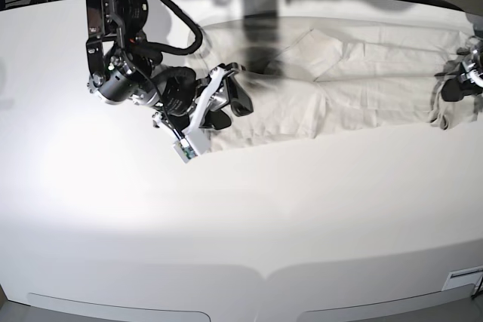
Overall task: Fold the T-shirt properly
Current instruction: 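Grasp the shirt's opposite side with the left gripper and fold it inward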
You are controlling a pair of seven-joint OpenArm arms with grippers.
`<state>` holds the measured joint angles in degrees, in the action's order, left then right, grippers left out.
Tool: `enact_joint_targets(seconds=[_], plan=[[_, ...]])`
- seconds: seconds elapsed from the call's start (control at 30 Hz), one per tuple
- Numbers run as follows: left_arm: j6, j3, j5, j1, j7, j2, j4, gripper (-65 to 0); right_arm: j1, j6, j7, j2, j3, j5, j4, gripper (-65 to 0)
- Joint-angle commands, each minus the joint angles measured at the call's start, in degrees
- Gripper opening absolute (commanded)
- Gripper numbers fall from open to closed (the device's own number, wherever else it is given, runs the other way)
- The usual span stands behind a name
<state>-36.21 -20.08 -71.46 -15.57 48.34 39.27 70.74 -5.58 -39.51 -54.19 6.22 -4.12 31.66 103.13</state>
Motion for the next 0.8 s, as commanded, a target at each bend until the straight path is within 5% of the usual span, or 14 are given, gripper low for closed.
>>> enact_joint_targets(seconds=[0.0, 0.33, 0.77], plan=[[-0.2, -0.6, -2.5, -0.6, -0.4, 1.0, 2.6, -65.0, 0.8, -0.5, 1.4, 0.0, 0.1, 1.3, 1.1, -35.5], [2.4, -0.6, -0.4, -6.0, -5.0, -9.3, 15.6, -65.0, 0.8, -0.5, 1.5, -0.1, 0.1, 1.3, 1.1, -35.5], [2.4, -0.5, 9.2, -5.9, -11.0, -18.8, 16.4, -65.0, 0.8, -0.5, 1.5, 0.0, 0.1, 1.3, 1.1, -35.5]])
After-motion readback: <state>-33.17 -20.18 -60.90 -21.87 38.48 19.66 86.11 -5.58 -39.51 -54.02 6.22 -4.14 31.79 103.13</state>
